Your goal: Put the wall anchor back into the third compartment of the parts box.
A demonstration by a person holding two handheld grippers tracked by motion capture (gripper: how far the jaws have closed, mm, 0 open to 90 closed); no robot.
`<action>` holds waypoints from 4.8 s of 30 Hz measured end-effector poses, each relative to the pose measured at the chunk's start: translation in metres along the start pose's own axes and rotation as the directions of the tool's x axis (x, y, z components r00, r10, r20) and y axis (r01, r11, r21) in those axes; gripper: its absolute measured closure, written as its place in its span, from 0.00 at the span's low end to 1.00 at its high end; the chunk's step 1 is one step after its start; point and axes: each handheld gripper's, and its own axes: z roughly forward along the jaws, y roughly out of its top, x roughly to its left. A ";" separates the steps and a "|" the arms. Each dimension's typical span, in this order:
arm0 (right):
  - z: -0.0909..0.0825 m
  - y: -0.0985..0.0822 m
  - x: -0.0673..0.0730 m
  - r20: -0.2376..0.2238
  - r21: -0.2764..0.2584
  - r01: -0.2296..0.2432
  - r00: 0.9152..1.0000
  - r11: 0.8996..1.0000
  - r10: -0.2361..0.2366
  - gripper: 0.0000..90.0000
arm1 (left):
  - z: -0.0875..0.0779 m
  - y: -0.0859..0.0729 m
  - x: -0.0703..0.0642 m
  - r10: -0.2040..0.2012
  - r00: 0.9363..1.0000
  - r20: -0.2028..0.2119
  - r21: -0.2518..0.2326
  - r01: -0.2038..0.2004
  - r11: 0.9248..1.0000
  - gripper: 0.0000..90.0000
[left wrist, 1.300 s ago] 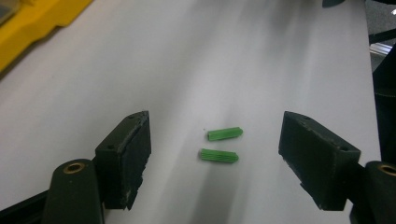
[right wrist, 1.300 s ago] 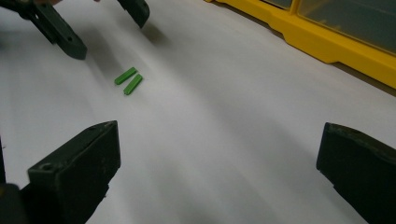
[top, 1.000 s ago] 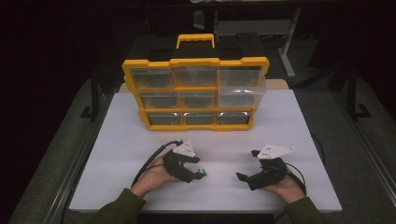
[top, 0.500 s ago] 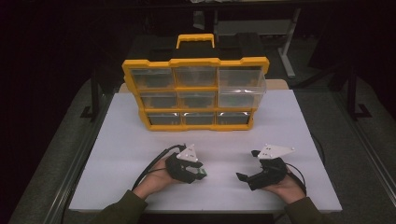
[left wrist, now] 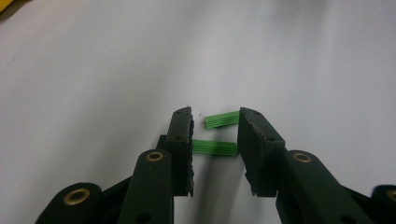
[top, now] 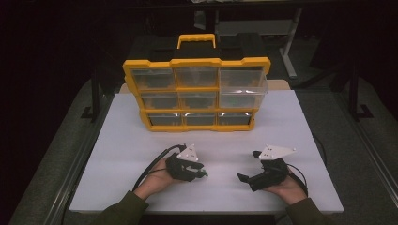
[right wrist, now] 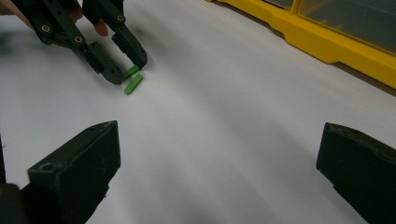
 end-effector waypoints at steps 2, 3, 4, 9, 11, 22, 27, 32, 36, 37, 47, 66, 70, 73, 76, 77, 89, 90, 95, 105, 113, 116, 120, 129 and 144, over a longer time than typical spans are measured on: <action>0.000 0.000 0.000 -0.001 0.000 0.001 1.000 1.000 -0.001 0.00 | 0.000 0.000 0.001 -0.006 1.000 0.007 -0.004 0.006 1.000 0.74; 0.000 0.000 0.000 -0.001 0.000 -0.001 1.000 1.000 0.001 0.00 | 0.000 0.000 0.002 -0.010 1.000 0.016 -0.004 0.010 1.000 0.74; 0.000 0.000 0.000 -0.002 0.000 -0.003 1.000 1.000 0.003 0.00 | -0.001 0.000 0.002 -0.015 1.000 0.018 -0.004 0.015 1.000 0.74; -0.001 0.000 -0.001 0.000 -0.001 0.001 1.000 1.000 -0.001 0.00 | -0.006 0.002 0.005 -0.027 0.999 0.041 -0.010 0.028 1.000 0.74; 0.000 0.000 0.000 -0.001 0.001 -0.002 1.000 1.000 0.002 0.00 | -0.009 0.004 0.006 -0.037 0.998 0.054 -0.016 0.038 0.999 0.74; 0.001 0.000 0.000 0.006 0.010 0.002 1.000 1.000 -0.002 0.00 | -0.031 0.019 0.017 -0.067 0.995 0.072 -0.044 0.070 0.997 0.74; 0.001 0.000 0.000 0.003 0.007 0.003 1.000 1.000 -0.003 0.00 | -0.040 0.031 0.019 -0.058 0.995 0.077 -0.046 0.062 0.997 0.74; 0.001 0.000 0.001 0.001 -0.001 -0.001 1.000 1.000 0.001 0.00 | -0.049 0.043 0.022 -0.065 0.994 0.093 -0.055 0.070 0.996 0.74; 0.001 0.000 0.001 -0.001 0.004 -0.005 1.000 1.000 0.005 0.00 | -0.058 0.053 0.025 -0.053 0.994 0.094 -0.054 0.058 0.997 0.74; 0.001 0.000 0.001 -0.001 0.003 -0.001 1.000 1.000 0.001 0.00 | -0.061 0.056 0.026 -0.053 0.994 0.097 -0.053 0.058 0.997 0.74; 0.002 0.000 0.001 0.000 0.008 0.003 1.000 1.000 -0.003 0.00 | -0.083 0.080 0.036 -0.033 0.993 0.112 -0.078 0.042 0.996 0.74; 0.002 0.000 0.001 0.001 0.008 0.001 1.000 1.000 -0.001 0.00 | -0.121 0.129 0.051 -0.009 0.986 0.169 -0.086 0.024 0.996 0.74; 0.002 0.000 0.001 0.000 0.008 0.006 1.000 1.000 -0.006 0.00 | -0.129 0.141 0.053 0.007 0.987 0.161 -0.090 0.007 0.996 0.74; 0.002 0.000 0.001 0.000 0.006 0.004 1.000 1.000 -0.004 0.00 | -0.136 0.151 0.056 0.012 0.988 0.157 -0.095 0.003 0.996 0.74; 0.002 0.000 0.001 0.001 0.006 0.004 1.000 1.000 -0.004 0.00 | -0.143 0.162 0.058 0.019 0.987 0.157 -0.092 -0.005 0.996 0.74; 0.002 0.000 0.001 0.001 0.006 0.004 1.000 1.000 -0.004 0.00 | -0.145 0.166 0.058 0.022 0.987 0.158 -0.092 -0.007 0.996 0.74; 0.002 -0.001 0.001 -0.002 0.004 -0.001 1.000 1.000 0.001 0.00 | -0.166 0.200 0.064 0.040 0.985 0.170 -0.108 -0.022 0.994 0.74; 0.002 0.000 0.001 -0.005 0.002 -0.003 1.000 1.000 0.003 0.00 | -0.168 0.203 0.065 0.046 0.985 0.169 -0.109 -0.028 0.994 0.74; 0.001 0.000 0.001 -0.005 -0.001 -0.004 1.000 1.000 0.004 0.00 | -0.175 0.217 0.068 0.048 0.986 0.160 -0.110 -0.031 0.993 0.74; 0.001 0.000 0.001 -0.008 0.005 -0.002 1.000 1.000 0.002 0.00 | -0.181 0.255 0.070 0.066 0.989 0.132 -0.128 -0.049 0.991 0.74; 0.001 -0.001 0.001 -0.008 -0.004 -0.007 1.000 1.000 0.007 0.00 | -0.166 0.272 0.073 0.061 0.991 0.116 -0.113 -0.047 0.992 0.74; 0.001 -0.001 0.000 -0.007 -0.004 -0.002 1.000 1.000 0.002 0.00 | -0.158 0.275 0.077 0.052 0.992 0.118 -0.109 -0.039 0.993 0.74; 0.000 -0.001 0.001 -0.010 -0.004 -0.005 1.000 1.000 0.005 0.00 | -0.144 0.277 0.080 0.044 0.993 0.108 -0.088 -0.035 0.996 0.74; -0.001 -0.001 0.000 -0.009 -0.011 -0.004 1.000 1.000 0.004 0.00 | -0.136 0.279 0.079 0.042 0.993 0.106 -0.092 -0.033 0.995 0.66; -0.001 -0.001 0.001 -0.009 -0.002 -0.007 1.000 1.000 0.007 0.00 | -0.171 0.258 0.074 0.044 0.996 0.082 -0.124 -0.034 0.992 0.49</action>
